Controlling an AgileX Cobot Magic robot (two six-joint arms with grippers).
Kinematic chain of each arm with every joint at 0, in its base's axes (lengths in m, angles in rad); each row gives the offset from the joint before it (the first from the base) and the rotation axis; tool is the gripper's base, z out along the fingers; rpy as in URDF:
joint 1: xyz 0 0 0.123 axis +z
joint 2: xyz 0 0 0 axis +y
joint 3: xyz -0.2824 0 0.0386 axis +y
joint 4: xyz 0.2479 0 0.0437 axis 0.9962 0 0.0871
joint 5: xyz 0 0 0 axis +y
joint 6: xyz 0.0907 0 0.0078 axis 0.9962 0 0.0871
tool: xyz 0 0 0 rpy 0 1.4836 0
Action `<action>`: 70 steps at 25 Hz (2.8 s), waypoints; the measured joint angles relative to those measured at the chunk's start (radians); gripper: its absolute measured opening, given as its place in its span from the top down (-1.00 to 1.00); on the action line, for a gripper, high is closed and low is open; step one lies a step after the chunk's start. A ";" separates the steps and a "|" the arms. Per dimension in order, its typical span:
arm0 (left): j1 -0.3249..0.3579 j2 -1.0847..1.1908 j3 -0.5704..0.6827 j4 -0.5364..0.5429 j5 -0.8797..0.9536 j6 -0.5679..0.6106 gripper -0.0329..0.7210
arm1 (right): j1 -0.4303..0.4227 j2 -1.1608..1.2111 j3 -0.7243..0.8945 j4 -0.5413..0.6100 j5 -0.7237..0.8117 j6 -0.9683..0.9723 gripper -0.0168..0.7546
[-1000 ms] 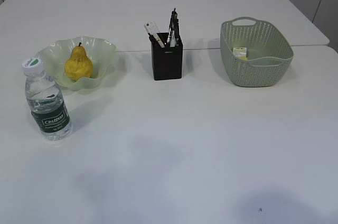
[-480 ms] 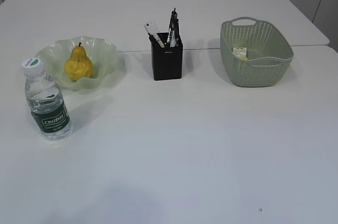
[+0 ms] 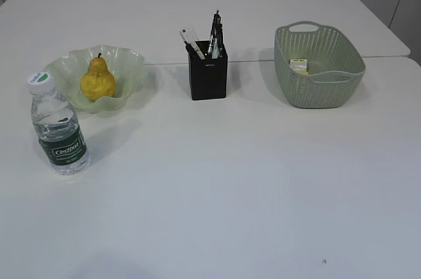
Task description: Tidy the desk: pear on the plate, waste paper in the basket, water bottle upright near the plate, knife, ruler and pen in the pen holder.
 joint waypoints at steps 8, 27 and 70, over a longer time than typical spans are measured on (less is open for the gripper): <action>0.000 0.000 0.042 0.011 0.010 -0.007 0.18 | 0.000 0.000 0.011 -0.008 -0.023 -0.001 0.00; 0.000 0.000 0.049 0.030 0.018 -0.018 0.18 | 0.000 0.000 0.011 -0.019 -0.026 0.005 0.00; 0.271 -0.152 0.049 0.033 0.030 -0.018 0.18 | -0.157 -0.158 0.011 -0.019 -0.027 0.007 0.00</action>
